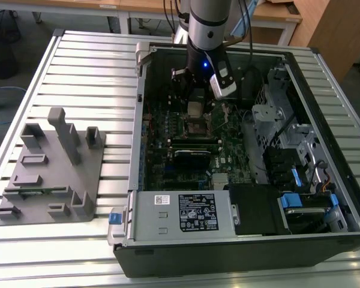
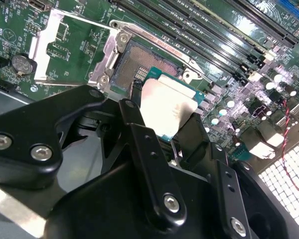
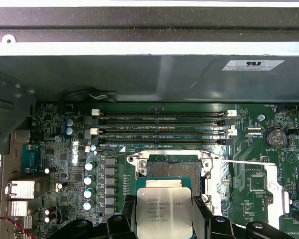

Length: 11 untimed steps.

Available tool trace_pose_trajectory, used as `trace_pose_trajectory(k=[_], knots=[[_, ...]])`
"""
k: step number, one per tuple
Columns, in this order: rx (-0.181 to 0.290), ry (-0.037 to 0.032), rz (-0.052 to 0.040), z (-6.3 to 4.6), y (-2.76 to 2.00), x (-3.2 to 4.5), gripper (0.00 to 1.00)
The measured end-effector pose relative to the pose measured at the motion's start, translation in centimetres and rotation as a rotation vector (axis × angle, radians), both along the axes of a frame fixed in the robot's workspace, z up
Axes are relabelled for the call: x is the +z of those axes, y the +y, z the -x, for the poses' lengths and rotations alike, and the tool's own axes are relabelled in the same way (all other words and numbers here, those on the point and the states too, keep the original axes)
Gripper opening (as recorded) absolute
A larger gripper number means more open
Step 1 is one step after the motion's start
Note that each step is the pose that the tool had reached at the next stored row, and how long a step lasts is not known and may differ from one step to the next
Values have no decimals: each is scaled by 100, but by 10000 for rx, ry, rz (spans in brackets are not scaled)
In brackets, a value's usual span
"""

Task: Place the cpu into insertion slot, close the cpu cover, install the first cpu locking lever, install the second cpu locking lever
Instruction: 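Place the cpu into insertion slot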

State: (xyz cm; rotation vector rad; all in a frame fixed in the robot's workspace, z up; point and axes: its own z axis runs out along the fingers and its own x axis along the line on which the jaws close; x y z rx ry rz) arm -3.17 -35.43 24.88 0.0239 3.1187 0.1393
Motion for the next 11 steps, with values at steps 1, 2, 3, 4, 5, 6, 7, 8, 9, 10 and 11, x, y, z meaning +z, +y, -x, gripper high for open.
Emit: trace_pose_trajectory(k=[1,2,3,4,5,6,7,8,9,10,11], knots=[[0,0,0,0,0,0,54],[0,0,2,0,0,0,54],[0,-2,-2,0,0,-3,54],[0,-1,-2,0,0,-5,54],[0,-1,-1,0,0,-5,54],[0,-1,-1,0,0,-5,54],[0,-1,-2,0,0,-6,54],[0,-2,-4,0,0,-9,54],[0,-3,-6,0,1,-13,54],[0,-2,-3,0,0,-15,54],[0,-1,-1,0,0,-17,54]])
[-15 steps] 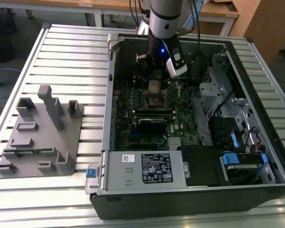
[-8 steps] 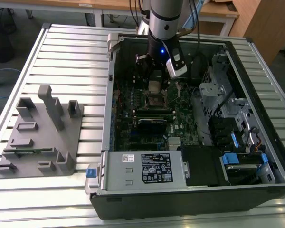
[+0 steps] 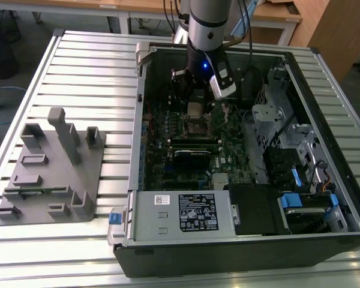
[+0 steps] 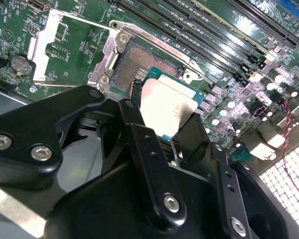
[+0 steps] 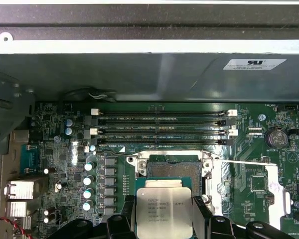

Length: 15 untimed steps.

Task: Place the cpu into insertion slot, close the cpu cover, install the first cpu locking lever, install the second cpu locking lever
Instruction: 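Place the cpu into insertion slot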

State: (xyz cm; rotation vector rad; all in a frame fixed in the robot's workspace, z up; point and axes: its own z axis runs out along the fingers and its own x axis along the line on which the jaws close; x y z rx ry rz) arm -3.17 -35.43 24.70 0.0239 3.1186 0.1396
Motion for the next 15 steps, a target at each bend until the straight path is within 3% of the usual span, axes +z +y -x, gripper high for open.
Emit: trace_pose_trajectory(k=[15], knots=[[-11,-1,-1,0,0,-28,54]])
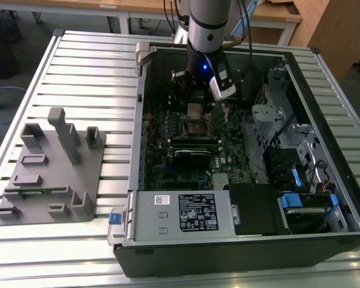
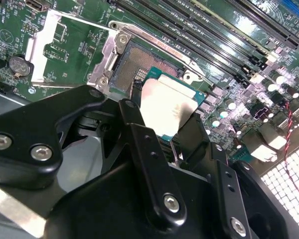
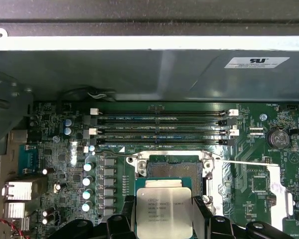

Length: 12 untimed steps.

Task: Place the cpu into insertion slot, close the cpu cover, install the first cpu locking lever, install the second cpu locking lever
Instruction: 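Place the cpu into insertion slot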

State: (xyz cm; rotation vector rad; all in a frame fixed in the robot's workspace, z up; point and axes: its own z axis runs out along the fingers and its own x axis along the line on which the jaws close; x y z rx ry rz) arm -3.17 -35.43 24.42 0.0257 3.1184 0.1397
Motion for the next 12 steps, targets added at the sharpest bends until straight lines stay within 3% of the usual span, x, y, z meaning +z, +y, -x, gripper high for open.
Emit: trace_pose_trajectory(k=[12], knots=[[-1691,1,0,-1,0,-29,54]])
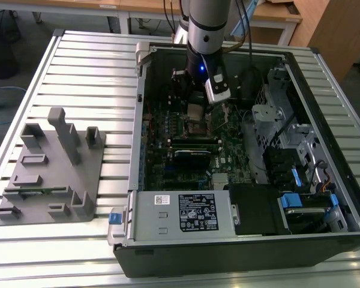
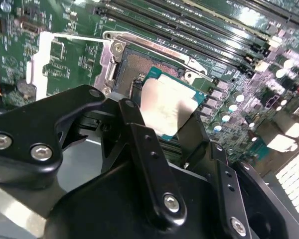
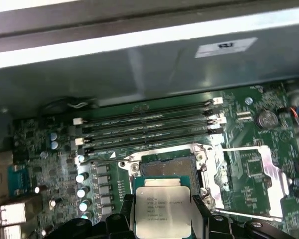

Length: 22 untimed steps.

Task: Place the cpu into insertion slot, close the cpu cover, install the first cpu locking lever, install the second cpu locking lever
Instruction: 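Place the cpu into insertion slot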

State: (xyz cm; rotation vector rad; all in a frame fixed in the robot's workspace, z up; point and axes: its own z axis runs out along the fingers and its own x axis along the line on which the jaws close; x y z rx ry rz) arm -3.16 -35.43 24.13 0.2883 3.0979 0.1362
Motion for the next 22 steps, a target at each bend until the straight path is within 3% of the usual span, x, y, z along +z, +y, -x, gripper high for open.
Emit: trace_pose_trajectory(k=[13,17,22], knots=[[-2065,0,0,0,0,-22,54],[-2120,0,0,0,0,-22,54],[-2283,-2,18,0,36,-23,54]])
